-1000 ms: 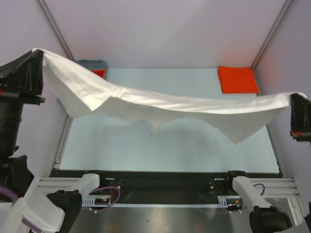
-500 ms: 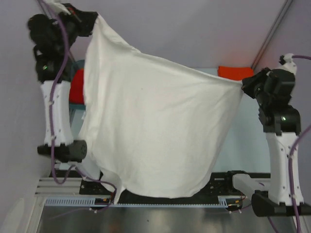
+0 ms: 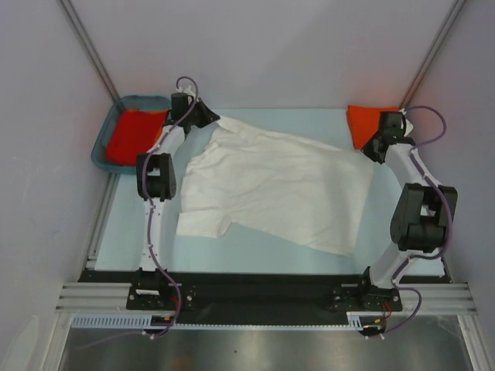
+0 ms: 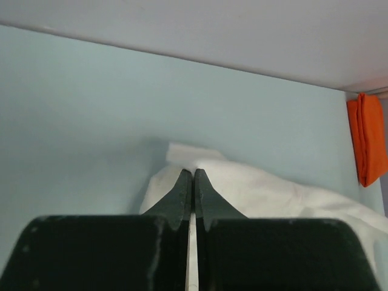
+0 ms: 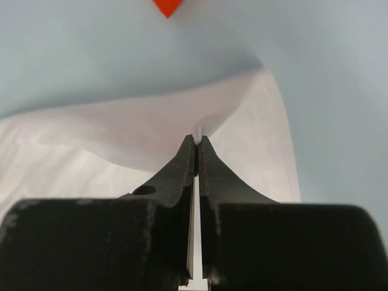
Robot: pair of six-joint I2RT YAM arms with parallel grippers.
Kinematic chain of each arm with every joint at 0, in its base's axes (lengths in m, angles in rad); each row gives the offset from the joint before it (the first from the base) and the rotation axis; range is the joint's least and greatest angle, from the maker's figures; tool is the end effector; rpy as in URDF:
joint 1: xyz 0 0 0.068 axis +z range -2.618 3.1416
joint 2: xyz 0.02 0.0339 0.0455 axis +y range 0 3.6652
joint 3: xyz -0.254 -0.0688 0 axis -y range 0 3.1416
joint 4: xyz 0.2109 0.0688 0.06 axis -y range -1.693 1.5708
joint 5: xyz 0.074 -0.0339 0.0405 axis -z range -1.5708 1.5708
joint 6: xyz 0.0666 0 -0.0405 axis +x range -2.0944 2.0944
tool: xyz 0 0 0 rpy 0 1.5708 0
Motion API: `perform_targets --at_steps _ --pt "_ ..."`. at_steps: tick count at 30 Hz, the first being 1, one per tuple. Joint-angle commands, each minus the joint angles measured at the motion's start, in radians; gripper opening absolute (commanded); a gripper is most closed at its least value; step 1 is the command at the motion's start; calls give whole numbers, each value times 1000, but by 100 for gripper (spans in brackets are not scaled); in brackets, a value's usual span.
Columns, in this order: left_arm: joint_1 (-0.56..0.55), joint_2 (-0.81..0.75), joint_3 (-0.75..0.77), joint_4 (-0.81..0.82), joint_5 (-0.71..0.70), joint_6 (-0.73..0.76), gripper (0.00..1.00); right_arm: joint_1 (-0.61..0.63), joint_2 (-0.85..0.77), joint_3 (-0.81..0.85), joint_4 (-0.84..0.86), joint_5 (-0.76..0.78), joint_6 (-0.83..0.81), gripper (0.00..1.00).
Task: Fold and stack the t-shirts
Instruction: Flatten the tshirt out
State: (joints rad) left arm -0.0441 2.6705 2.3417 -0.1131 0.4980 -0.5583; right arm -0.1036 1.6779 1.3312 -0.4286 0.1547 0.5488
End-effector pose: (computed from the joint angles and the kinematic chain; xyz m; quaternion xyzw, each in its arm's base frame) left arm 0.5831 -0.0576 0.1608 -0.0807 0.8254 -0.3526 0.4333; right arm 0.3627 -0.0480 0.2530 0.3229 0.8611 0.0158 0.3924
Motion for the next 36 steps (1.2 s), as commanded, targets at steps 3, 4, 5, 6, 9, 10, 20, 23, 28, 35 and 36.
perform_targets --at_steps 3,4,5,6,9,10,20,23,28,35,36 --pt "-31 -84 4 288 2 -83 0 -25 130 109 33 11 -42 0" --pt "-34 -89 -8 299 1 -92 0 -25 152 135 19 9 -53 0" --pt "-36 -92 -15 306 5 -115 0 -25 158 141 14 8 -61 0" --pt "-39 -93 -13 305 11 -121 0 -27 158 144 13 5 -64 0" --pt "-51 -133 -38 293 20 -141 0 -36 146 157 1 -10 -72 0" --pt "-62 -162 -47 293 25 -140 0 -38 143 160 -18 -15 -69 0" --pt "-73 -409 -47 233 -6 -106 0 -88 14 177 -47 -92 -41 0" --pt "-73 -536 -39 227 -9 -98 0 -88 -99 195 -44 -112 -24 0" --pt "-76 -809 -102 207 -29 -31 0 -88 -352 207 -24 -118 -23 0" --pt "-76 -1212 -255 156 -84 54 0 -88 -660 220 -6 -126 -76 0" --pt "-76 -1256 -269 152 -91 64 0 -88 -691 218 -4 -127 -81 0"
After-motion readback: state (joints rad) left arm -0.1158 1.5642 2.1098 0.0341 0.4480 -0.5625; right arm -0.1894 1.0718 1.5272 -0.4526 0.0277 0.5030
